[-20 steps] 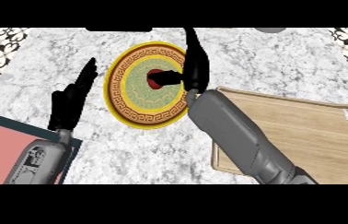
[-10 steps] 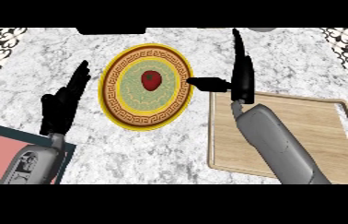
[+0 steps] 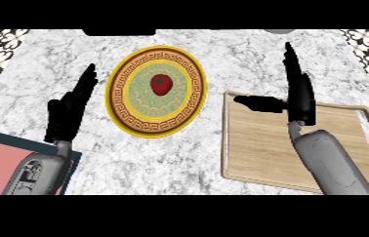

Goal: Pick the tomato from the tray and place it in the plate

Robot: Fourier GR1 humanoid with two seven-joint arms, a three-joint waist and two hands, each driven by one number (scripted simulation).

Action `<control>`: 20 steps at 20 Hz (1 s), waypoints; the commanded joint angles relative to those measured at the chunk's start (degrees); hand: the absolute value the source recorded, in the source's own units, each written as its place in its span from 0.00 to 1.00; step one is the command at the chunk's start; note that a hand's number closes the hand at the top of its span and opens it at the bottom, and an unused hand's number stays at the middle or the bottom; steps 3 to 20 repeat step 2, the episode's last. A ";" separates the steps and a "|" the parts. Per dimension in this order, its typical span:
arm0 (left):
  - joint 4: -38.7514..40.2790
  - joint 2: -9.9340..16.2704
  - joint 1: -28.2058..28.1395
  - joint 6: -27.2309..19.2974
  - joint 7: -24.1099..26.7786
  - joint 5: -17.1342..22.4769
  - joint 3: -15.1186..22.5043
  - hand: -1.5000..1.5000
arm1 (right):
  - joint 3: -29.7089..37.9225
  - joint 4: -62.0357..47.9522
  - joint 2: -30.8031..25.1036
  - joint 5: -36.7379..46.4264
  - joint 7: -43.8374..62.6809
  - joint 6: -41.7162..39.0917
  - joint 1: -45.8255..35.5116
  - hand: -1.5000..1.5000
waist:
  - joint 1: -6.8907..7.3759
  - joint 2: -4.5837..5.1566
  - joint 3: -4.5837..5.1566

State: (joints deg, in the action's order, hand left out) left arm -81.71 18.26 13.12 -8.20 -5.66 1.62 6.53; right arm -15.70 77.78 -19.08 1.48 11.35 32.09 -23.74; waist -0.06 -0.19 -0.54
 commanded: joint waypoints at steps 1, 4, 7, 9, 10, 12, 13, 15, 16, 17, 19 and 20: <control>-2.03 -0.60 -0.76 2.10 -0.12 1.05 -1.56 0.50 | 5.44 -3.86 -0.53 -3.14 -7.45 -5.36 2.71 0.00 | 0.23 0.23 0.51; 4.06 -2.99 2.50 0.33 1.79 -0.88 -1.25 0.50 | 3.93 -0.62 0.75 -1.07 -8.17 -3.33 5.88 0.00 | -0.20 0.24 0.53; 4.06 -2.99 2.50 0.33 1.79 -0.88 -1.25 0.50 | 3.93 -0.62 0.75 -1.07 -8.17 -3.33 5.88 0.00 | -0.20 0.24 0.53; 4.06 -2.99 2.50 0.33 1.79 -0.88 -1.25 0.50 | 3.93 -0.62 0.75 -1.07 -8.17 -3.33 5.88 0.00 | -0.20 0.24 0.53; 4.06 -2.99 2.50 0.33 1.79 -0.88 -1.25 0.50 | 3.93 -0.62 0.75 -1.07 -8.17 -3.33 5.88 0.00 | -0.20 0.24 0.53; 4.06 -2.99 2.50 0.33 1.79 -0.88 -1.25 0.50 | 3.93 -0.62 0.75 -1.07 -8.17 -3.33 5.88 0.00 | -0.20 0.24 0.53; 4.06 -2.99 2.50 0.33 1.79 -0.88 -1.25 0.50 | 3.93 -0.62 0.75 -1.07 -8.17 -3.33 5.88 0.00 | -0.20 0.24 0.53; 4.06 -2.99 2.50 0.33 1.79 -0.88 -1.25 0.50 | 3.93 -0.62 0.75 -1.07 -8.17 -3.33 5.88 0.00 | -0.20 0.24 0.53; 4.06 -2.99 2.50 0.33 1.79 -0.88 -1.25 0.50 | 3.93 -0.62 0.75 -1.07 -8.17 -3.33 5.88 0.00 | -0.20 0.24 0.53; 4.06 -2.99 2.50 0.33 1.79 -0.88 -1.25 0.50 | 3.93 -0.62 0.75 -1.07 -8.17 -3.33 5.88 0.00 | -0.20 0.24 0.53; 4.06 -2.99 2.50 0.33 1.79 -0.88 -1.25 0.50 | 3.93 -0.62 0.75 -1.07 -8.17 -3.33 5.88 0.00 | -0.20 0.24 0.53; 4.06 -2.99 2.50 0.33 1.79 -0.88 -1.25 0.50 | 3.93 -0.62 0.75 -1.07 -8.17 -3.33 5.88 0.00 | -0.20 0.24 0.53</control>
